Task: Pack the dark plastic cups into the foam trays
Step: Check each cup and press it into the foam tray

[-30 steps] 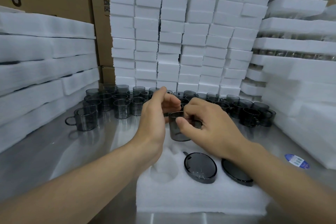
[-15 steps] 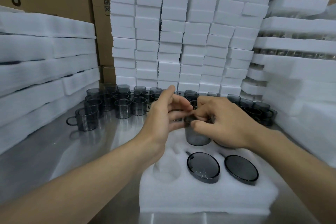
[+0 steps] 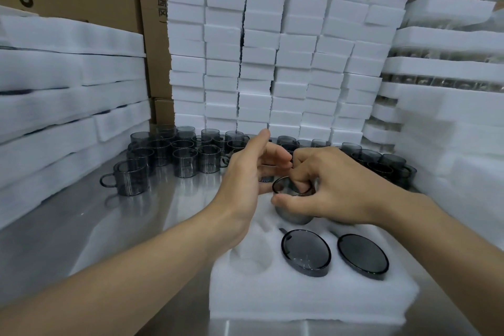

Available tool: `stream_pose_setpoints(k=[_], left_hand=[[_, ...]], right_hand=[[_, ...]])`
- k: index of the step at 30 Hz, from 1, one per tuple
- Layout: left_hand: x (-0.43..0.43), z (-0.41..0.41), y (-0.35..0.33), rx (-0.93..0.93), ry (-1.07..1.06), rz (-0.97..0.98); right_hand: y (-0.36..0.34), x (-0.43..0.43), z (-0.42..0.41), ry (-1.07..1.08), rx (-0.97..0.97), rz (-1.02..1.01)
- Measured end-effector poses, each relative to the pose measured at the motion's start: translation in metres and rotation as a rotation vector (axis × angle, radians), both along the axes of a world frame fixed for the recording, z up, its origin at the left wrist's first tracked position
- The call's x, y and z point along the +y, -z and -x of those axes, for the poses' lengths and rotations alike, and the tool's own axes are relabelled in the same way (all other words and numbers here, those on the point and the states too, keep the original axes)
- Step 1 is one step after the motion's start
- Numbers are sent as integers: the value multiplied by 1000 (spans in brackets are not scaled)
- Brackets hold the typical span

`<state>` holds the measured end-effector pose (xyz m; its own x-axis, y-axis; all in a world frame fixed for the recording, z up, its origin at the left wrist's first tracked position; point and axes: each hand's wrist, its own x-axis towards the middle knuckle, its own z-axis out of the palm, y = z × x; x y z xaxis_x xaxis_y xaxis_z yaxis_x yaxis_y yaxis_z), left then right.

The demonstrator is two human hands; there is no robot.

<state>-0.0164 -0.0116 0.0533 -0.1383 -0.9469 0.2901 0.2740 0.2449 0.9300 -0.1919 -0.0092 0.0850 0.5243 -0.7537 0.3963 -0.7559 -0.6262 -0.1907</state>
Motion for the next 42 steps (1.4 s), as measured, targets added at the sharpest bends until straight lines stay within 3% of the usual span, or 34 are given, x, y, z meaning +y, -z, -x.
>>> stream_pose_setpoints(k=[8, 13, 17, 19, 25, 27, 30, 36, 42], left_hand=[[1, 2, 1, -51, -78, 63], [-1, 3, 6, 81, -290, 79], [-2, 2, 7, 118, -341, 56], [-1, 1, 6, 118, -353, 55], [2, 2, 6, 132, -369, 56], [1, 2, 5, 145, -373, 57], [1, 2, 4, 131, -382, 54], [-4, 2, 4, 64, -367, 32], [-5, 2, 5, 18, -341, 25]], right_hand=[[11, 4, -3, 95, 96, 74], [12, 7, -13, 41, -129, 4], [22, 5, -27, 41, 204, -267], [21, 4, -27, 57, 238, -304], [4, 7, -22, -33, -71, -78], [6, 7, -25, -65, -88, -77], [22, 6, -28, 11, 94, -205], [-4, 0, -4, -33, -145, -466], [-16, -2, 23, 30, -55, -646]])
